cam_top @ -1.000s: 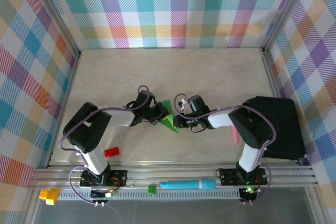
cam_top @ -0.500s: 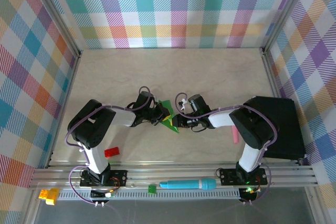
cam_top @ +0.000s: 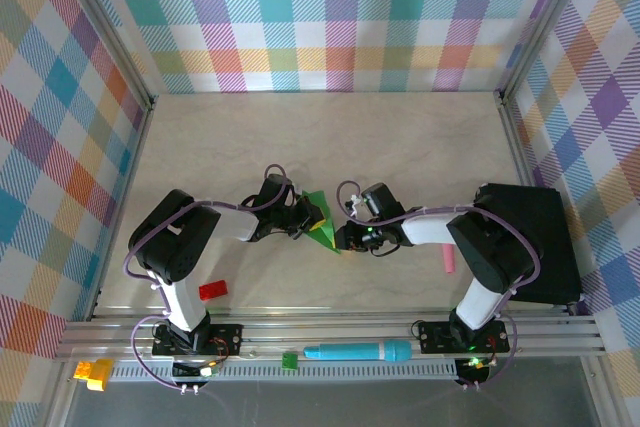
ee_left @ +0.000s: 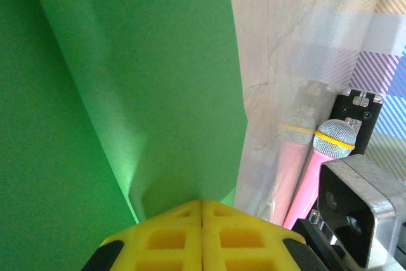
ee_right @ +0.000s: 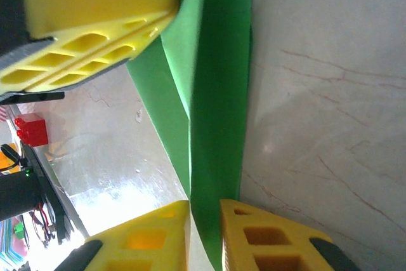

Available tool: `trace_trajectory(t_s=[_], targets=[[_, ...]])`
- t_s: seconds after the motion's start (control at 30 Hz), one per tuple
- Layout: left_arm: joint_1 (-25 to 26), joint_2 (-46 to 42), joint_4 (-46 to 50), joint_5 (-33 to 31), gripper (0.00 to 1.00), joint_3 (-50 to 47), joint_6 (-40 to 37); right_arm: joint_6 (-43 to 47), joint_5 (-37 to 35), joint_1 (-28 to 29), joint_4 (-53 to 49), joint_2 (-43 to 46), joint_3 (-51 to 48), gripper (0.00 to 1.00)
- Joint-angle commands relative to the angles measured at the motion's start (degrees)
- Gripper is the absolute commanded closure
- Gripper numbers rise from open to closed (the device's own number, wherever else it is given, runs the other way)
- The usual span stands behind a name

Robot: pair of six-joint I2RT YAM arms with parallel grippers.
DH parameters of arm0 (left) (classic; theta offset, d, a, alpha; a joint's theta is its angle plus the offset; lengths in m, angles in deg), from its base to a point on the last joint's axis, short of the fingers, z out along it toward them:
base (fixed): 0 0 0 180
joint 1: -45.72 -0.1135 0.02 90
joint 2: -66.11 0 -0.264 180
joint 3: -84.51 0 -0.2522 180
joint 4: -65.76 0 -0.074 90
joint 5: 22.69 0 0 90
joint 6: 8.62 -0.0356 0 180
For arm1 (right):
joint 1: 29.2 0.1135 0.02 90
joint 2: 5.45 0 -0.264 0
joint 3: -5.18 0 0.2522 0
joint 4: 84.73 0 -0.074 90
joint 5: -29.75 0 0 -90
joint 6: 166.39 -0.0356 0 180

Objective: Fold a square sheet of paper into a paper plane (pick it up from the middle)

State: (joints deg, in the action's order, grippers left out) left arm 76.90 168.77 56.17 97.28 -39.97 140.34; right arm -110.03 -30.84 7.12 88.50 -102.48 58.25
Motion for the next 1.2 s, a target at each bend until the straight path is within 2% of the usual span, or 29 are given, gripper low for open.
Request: trace_trajectory(t_s=[0.0,0.6,0.9,1.17], targets=[[-0.6,0.6,0.0,0.5,0.94,0.4,-0.5,0.7,0.2,-0.4,-2.2,-1.0,-0.6,0.83],[-0.8,1.1,1.3,-0.4,0.96,0.7,-0.6,0.4,0.1,-0.9,-5.8,-3.0,0.9,0.88],[-0.8,1.7,1.1,0.1,0.95,1.1,-0.6,-0.1,1.3,-1.3,-6.1,-0.5,1.3,0.84],[-0.9,1.5,1.2,0.2,0.95,1.2,-0.7,2.0,2.2,-1.5,-10.2,1.6,2.3,0.83]])
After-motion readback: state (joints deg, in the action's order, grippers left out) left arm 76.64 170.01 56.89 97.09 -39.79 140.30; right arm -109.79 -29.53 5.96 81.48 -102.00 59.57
